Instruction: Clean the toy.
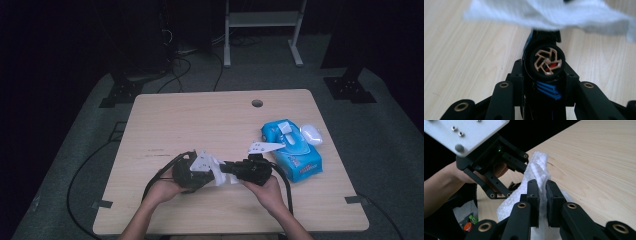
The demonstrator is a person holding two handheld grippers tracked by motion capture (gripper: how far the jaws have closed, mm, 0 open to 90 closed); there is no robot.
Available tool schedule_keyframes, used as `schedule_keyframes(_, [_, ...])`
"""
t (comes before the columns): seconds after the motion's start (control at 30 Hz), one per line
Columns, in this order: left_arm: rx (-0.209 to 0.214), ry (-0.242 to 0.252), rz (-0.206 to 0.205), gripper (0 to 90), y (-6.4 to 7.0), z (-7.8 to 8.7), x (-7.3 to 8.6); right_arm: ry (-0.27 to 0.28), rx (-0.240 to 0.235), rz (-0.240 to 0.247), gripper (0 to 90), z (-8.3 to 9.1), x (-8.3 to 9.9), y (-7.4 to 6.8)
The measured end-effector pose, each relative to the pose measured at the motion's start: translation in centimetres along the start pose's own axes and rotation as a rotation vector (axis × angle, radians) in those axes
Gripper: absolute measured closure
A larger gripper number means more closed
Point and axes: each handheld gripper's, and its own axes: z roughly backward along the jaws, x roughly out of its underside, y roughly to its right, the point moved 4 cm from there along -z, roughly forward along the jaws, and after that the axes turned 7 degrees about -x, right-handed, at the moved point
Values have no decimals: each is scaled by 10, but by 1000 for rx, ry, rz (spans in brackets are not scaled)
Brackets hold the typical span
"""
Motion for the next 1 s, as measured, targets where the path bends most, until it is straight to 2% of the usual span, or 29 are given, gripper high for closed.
schedule_keyframes(0.13, [0,23,10,635,-1,2,2,-7,10,13,819,-1,-1,0])
schedule_keyframes(0.3, [7,38,12,636,0,4,2,-14,48,-27,820,3,5,14])
schedule_keyframes(0.4, [1,45,5,637,1,4,0,8,22,-27,821,3,1,8])
schedule_keyframes(0.47, [-5,50,1,638,1,5,-1,10,11,11,820,0,-5,-1])
schedule_keyframes(0.53, [-6,52,3,638,0,6,-1,11,7,25,821,-2,-7,-4])
schedule_keyframes(0.63, [-1,57,3,639,0,8,0,3,25,8,821,-1,-3,5])
schedule_keyframes(0.73, [8,82,17,639,-1,11,-1,-23,54,-41,821,0,10,20])
schedule_keyframes(0.8, [9,90,16,640,-1,12,-2,-37,50,-63,821,-1,14,23])
schedule_keyframes(0.93, [6,91,11,641,-1,12,-3,13,17,-57,821,2,5,16])
schedule_keyframes(1.0, [4,94,10,641,-1,11,-3,32,0,-37,821,4,-1,11])
